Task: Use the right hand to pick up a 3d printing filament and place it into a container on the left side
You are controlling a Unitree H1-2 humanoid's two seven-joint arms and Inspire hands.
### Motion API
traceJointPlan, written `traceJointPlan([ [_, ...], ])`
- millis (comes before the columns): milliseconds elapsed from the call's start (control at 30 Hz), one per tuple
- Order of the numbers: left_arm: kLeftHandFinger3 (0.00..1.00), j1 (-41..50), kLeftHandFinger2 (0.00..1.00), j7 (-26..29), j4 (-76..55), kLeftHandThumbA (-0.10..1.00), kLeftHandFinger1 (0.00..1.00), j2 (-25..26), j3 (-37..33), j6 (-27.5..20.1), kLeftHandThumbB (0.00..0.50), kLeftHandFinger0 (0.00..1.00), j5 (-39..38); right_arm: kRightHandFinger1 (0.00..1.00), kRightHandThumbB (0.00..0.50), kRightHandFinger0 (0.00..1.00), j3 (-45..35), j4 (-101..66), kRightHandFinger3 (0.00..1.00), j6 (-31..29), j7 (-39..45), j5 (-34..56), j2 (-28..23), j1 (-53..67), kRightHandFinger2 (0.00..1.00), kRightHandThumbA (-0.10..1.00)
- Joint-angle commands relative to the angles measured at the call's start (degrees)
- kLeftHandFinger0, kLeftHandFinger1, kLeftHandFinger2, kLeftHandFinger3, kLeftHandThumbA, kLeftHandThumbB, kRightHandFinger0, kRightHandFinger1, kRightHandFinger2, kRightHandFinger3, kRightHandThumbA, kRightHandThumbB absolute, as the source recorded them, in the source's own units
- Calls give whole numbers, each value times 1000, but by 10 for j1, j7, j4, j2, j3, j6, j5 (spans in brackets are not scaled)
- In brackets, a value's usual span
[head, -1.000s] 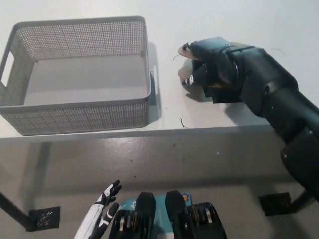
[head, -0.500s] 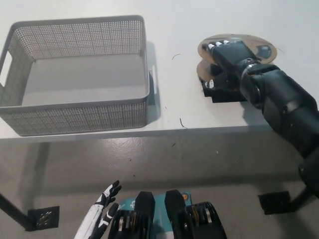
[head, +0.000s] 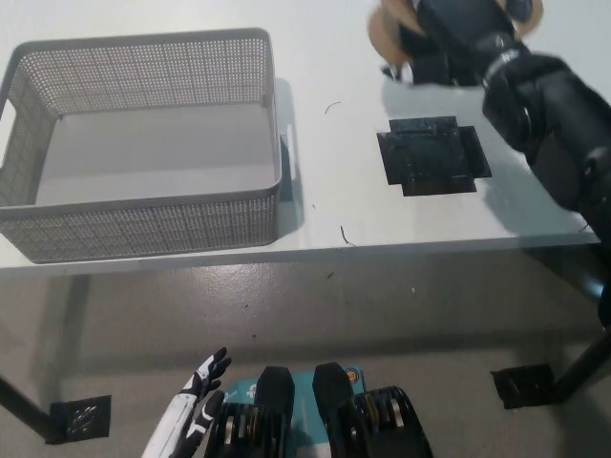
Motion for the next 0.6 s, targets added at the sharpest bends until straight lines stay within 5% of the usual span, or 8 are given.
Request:
traceJointPlan([
  [0,1000,11,1000,-13,-13,1000,1000,8,-1,-24,340,1000,-21,327,193,0,-50,-145,716,-18,-65,-37,-13,-145,829,-100],
  [200,1000,16,1000,-13,-12,1000,1000,5,-7,-24,343,1000,-13,336,198,0,-46,-215,757,-14,-25,-55,34,-150,848,-100],
  [333,1000,18,1000,-15,-9,1000,1000,3,-11,-28,346,1000,-11,241,243,0,-34,-188,668,-36,-54,-63,88,-154,748,-100],
  [433,1000,17,1000,-16,-7,1000,1000,0,-17,-27,340,1000,-9,38,255,0,-20,-180,455,-26,-48,-81,126,-146,663,-100],
  [567,1000,12,1000,-19,-6,1000,1000,1,-22,-27,351,1000,-10,0,235,0,1,-147,446,-36,-51,-100,164,-137,637,-100],
])
